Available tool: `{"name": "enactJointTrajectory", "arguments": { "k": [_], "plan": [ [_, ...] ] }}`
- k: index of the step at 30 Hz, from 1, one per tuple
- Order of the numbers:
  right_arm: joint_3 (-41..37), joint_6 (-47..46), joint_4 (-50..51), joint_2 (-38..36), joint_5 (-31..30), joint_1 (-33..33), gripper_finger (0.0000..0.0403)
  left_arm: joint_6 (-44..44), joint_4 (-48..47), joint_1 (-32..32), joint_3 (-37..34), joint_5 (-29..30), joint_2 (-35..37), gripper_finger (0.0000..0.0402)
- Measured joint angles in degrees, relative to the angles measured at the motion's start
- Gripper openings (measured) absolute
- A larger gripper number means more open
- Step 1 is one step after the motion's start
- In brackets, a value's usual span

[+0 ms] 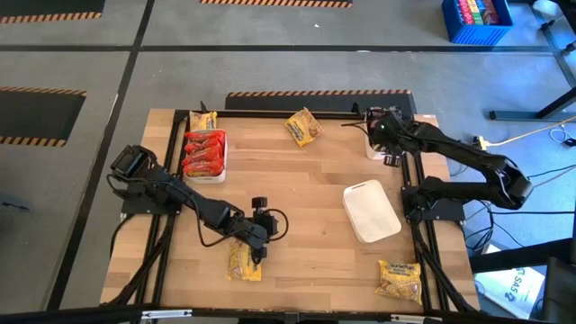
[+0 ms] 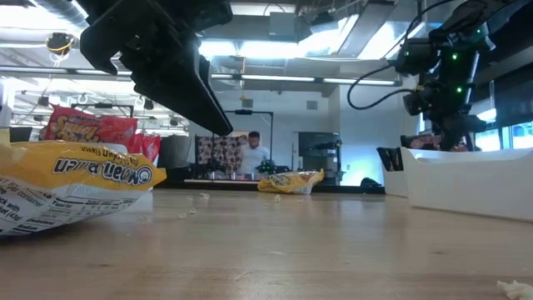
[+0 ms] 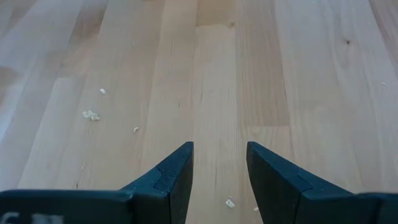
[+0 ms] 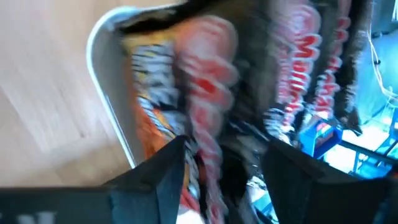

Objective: Sort Maruchan noodles
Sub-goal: Put the black noodle into the top right white bin

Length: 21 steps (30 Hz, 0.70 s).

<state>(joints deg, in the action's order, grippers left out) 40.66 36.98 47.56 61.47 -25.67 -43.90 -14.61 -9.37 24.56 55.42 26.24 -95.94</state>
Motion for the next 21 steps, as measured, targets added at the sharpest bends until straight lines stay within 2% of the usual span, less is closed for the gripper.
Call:
{"name": "enactJointTrajectory", "arguments": {
  "k": [6,11,13,21],
  "plan": [
    [5.56,-6.4,3.72,-0.3,3.42,-0.02,0.0179,0.04,0.07,-0.15,0.0,0.0,0.0,0.0143],
    [5.24,-9.57,3.03,-0.19,7.37,-0.02,0.0157,0.15,0.39,-0.15,0.0,0.0,0.0,0.0143],
    [4.24,-9.87,3.14,0.21,7.89,0.0,0.0139,0.13,0.39,-0.15,0.0,0.0,0.0,0.0143],
    [2.89,-9.12,8.49,0.22,3.34,0.0,0.0038,0.13,0.44,-0.15,0.0,0.02,0.0,0.0143]
  ]
}}
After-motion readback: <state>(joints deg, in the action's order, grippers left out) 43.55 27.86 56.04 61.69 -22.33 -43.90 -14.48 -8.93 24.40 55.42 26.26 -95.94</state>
